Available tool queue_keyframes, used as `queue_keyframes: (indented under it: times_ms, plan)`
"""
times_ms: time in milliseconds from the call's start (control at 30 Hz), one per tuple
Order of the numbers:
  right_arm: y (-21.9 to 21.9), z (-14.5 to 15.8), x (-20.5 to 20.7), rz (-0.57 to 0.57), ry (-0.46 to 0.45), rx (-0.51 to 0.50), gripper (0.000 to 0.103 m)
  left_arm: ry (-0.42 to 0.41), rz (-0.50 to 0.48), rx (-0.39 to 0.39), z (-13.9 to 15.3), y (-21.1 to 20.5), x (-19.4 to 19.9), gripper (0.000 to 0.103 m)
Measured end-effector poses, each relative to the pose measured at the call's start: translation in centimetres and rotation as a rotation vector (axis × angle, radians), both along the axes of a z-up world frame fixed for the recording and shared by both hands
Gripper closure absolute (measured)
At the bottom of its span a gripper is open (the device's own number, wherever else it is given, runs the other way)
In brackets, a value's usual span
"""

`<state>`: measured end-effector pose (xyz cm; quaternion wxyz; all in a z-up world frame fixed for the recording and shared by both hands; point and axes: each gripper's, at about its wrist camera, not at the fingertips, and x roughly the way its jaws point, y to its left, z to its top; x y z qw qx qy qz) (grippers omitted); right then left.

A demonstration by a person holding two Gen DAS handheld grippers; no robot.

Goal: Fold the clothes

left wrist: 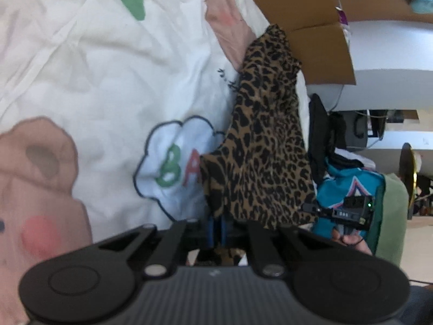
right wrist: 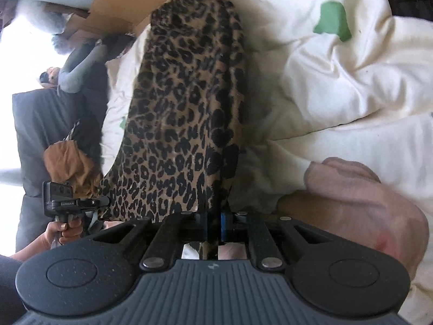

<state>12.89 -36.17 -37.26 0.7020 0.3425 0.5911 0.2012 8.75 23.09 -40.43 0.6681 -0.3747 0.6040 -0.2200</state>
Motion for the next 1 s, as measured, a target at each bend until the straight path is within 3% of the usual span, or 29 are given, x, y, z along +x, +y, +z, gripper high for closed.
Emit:
queue_keyframes:
  times_ms: [400,600,1000]
  plan:
    - [-0.9,3.5,-3.0,0.055,0.013,0.015,0.097,0.022,-0.056,0.031,5.1,0.0,-3.8,0.098]
    - [-1.2,4.1,-4.9,0.061,0.035,-0.005,0.098,0.027,-0.060,0.043,5.2,-1.2,-5.0,0.098]
    - [-0.5,5.6,-4.3,0.026,-0.010,-0.045,0.098,-0.075,-0.039,0.046,7.5,-1.6,-1.6,0.098]
